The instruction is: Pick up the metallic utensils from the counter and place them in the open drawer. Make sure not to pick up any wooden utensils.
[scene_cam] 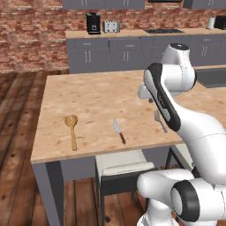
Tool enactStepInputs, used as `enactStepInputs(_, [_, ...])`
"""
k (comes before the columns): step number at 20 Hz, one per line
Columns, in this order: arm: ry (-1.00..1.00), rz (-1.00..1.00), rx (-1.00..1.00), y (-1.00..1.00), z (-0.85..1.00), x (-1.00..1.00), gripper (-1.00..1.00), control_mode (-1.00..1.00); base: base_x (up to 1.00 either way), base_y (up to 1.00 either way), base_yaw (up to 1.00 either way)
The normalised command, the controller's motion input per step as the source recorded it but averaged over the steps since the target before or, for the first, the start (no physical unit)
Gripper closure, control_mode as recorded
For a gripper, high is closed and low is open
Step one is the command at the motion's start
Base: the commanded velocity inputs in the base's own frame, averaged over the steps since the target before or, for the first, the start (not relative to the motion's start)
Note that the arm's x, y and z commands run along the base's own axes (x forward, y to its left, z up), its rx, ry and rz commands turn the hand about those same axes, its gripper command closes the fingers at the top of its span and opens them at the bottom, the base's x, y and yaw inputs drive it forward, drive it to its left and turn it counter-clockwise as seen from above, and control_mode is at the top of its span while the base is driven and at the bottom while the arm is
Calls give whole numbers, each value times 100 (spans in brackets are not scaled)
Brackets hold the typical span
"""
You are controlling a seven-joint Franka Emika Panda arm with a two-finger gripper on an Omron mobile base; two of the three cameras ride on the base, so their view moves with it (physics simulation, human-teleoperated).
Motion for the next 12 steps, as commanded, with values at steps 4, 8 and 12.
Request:
enactStepInputs(4, [0, 0, 1, -1, -1, -3, -100, -100, 0, 0, 0])
enactStepInputs(8, [0, 0, 0, 1, -9, -1, -100, -100, 0, 0, 0])
enactStepInputs(12, [4, 0, 0, 41, -25, 0, -100, -100, 0, 0, 0])
